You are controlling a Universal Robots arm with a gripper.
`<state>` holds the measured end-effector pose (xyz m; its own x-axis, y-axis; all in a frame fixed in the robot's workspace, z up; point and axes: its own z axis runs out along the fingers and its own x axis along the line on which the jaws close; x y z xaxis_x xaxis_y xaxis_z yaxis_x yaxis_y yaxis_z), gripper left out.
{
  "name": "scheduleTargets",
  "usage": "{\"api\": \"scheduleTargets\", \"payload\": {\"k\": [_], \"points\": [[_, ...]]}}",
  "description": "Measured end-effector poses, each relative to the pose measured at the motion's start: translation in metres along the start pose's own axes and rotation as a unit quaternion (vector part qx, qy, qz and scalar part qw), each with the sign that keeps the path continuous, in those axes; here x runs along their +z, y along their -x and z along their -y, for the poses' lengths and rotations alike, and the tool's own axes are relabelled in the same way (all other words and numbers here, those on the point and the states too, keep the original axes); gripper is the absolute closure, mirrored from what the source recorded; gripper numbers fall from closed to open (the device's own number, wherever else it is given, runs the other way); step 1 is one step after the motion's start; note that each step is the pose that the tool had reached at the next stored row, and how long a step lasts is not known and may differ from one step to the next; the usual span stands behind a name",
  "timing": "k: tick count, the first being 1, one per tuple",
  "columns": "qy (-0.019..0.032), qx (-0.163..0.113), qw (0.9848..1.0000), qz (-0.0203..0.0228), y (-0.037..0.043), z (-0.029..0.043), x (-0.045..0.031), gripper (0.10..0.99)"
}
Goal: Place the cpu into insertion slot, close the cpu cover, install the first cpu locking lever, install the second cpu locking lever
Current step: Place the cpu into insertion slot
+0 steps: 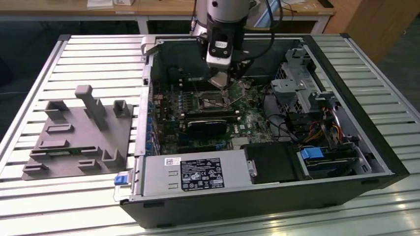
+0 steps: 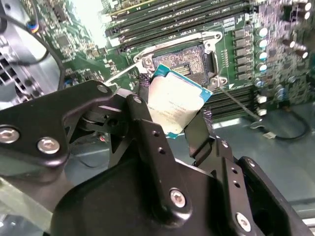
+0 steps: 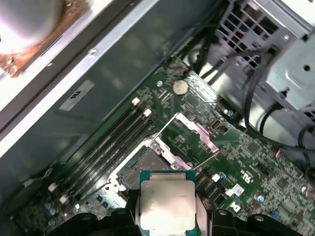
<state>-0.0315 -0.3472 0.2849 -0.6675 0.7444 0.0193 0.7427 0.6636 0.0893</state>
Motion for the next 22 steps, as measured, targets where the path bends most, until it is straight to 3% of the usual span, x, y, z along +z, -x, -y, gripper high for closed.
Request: {"api": "scheduleTargets", "payload": {"k": [5, 11, 17, 22], "points": [[0.0009, 0.046, 0.999, 0.0041, 0.0001, 0.0002, 0.0024, 0.553], [0.0019, 0.1, 0.9949, 0.009, 0.0001, 0.0005, 0.0052, 0.553], [0.003, 0.154, 0.988, 0.0138, 0.0002, 0.0007, 0.0078, 0.553], [0.0038, 0.199, 0.9799, 0.0178, 0.0002, 0.0009, 0.0101, 0.553]]}}
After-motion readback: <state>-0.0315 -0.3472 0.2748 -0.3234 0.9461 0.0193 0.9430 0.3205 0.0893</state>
